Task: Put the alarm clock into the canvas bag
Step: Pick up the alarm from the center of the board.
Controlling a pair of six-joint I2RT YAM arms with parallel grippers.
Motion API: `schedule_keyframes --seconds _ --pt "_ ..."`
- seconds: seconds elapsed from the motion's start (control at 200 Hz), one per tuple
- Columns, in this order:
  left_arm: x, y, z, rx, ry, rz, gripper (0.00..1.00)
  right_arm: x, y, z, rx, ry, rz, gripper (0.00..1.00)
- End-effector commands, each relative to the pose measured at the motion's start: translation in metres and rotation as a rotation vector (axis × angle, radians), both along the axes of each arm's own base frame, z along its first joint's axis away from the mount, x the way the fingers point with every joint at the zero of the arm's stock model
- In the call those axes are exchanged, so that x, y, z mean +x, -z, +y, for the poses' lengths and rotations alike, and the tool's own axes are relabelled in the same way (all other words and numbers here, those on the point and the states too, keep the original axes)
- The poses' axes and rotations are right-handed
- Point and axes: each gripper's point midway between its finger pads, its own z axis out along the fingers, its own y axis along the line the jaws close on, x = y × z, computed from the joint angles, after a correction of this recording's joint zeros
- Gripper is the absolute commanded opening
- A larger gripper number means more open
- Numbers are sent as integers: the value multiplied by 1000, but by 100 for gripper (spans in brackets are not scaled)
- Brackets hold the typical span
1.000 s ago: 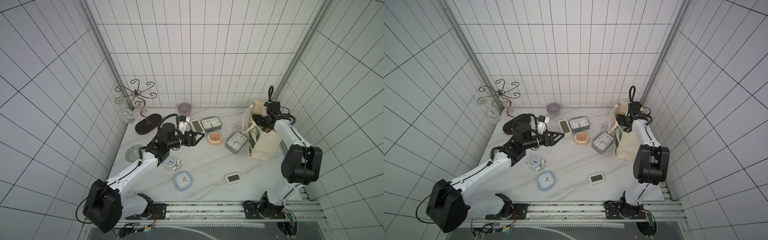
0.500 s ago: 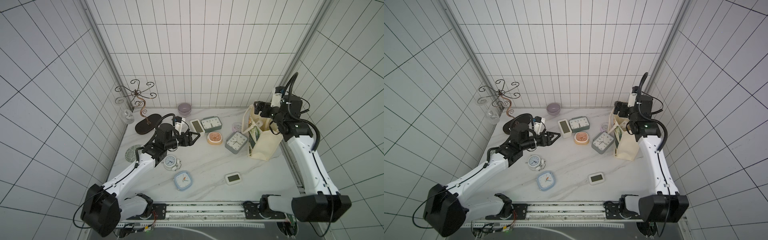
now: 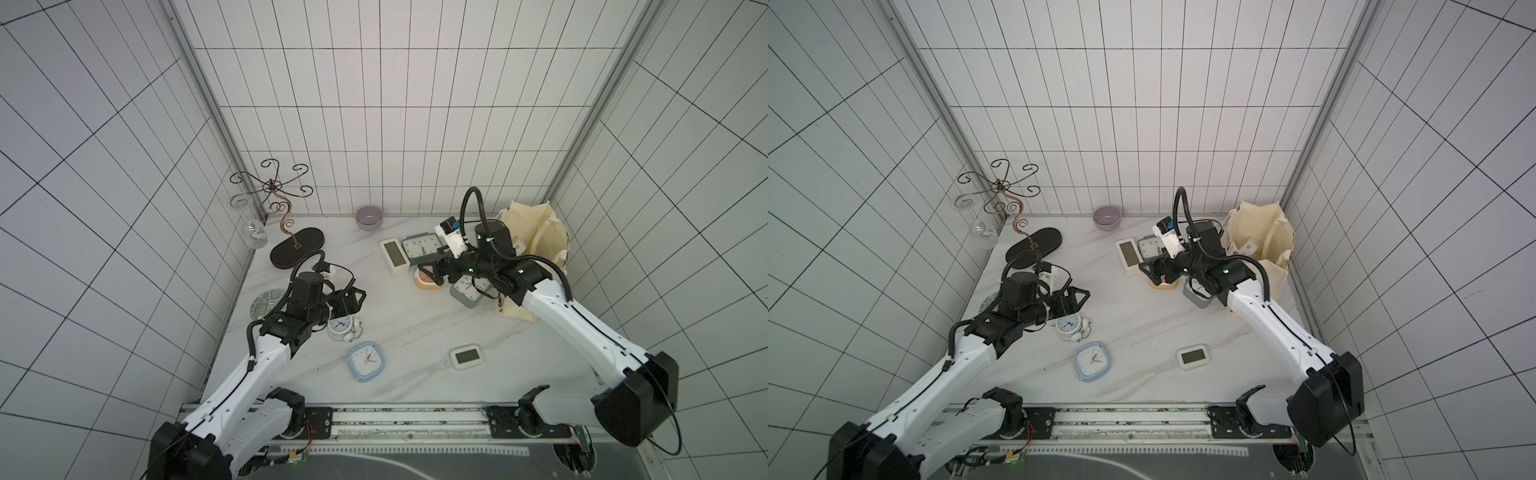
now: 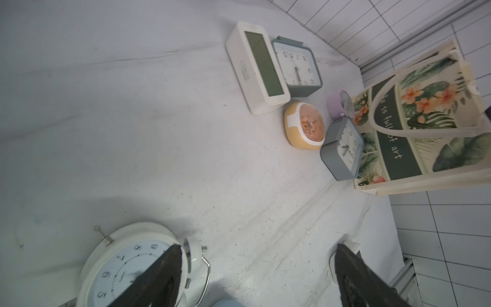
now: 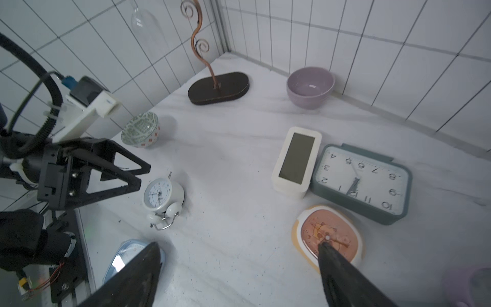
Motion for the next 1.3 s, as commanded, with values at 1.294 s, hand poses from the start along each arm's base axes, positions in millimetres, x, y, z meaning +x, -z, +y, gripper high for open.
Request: schedule_keyframes --seconds 1.294 --pt "-16 112 29 426 -156 308 93 -40 94 9 -2 -60 171 97"
